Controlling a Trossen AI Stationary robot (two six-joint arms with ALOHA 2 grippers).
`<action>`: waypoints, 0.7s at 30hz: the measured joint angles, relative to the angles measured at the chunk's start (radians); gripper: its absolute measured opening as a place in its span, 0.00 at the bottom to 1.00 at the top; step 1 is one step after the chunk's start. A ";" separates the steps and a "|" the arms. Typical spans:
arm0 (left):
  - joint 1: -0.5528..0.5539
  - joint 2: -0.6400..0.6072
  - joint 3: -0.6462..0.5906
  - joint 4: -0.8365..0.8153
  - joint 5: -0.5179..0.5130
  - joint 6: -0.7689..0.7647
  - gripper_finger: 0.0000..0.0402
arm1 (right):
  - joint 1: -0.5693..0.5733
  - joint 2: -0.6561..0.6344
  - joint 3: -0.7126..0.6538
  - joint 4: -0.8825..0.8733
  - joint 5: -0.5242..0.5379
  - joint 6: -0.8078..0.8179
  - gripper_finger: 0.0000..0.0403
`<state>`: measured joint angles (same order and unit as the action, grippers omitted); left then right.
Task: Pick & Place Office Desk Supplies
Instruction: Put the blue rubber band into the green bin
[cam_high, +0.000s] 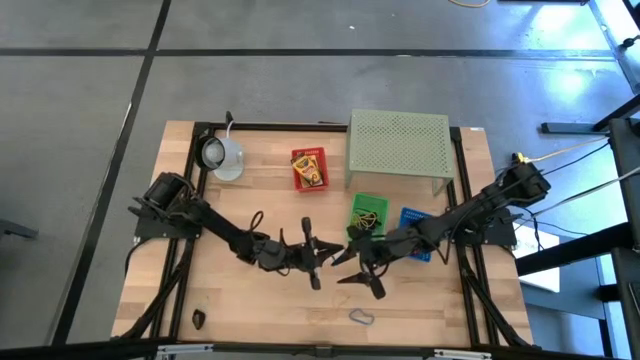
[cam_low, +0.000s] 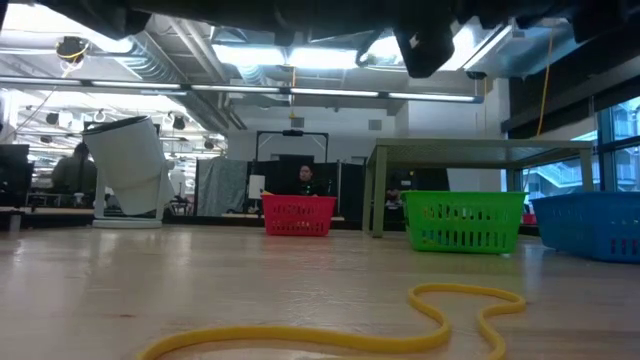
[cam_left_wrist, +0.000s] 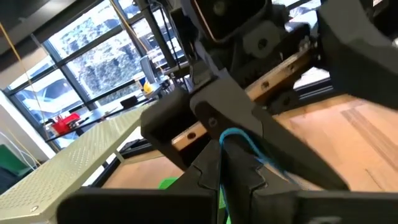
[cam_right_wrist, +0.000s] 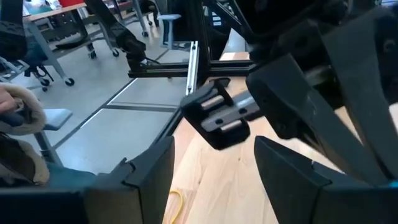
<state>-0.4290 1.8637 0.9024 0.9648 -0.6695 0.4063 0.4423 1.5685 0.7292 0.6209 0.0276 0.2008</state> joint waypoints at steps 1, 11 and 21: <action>-0.002 0.000 0.000 0.004 0.000 0.000 0.01 | 0.000 0.005 0.000 0.001 0.003 0.000 0.55; -0.042 0.000 0.000 0.004 -0.075 0.102 0.01 | -0.002 0.027 0.001 -0.006 0.017 0.000 0.55; -0.093 0.000 0.000 0.004 -0.238 0.168 0.01 | -0.002 0.013 0.001 -0.036 -0.015 0.000 0.55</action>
<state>-0.5219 1.8637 0.9024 0.9691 -0.9077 0.5747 0.4404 1.5810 0.7303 0.5850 0.0130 0.2005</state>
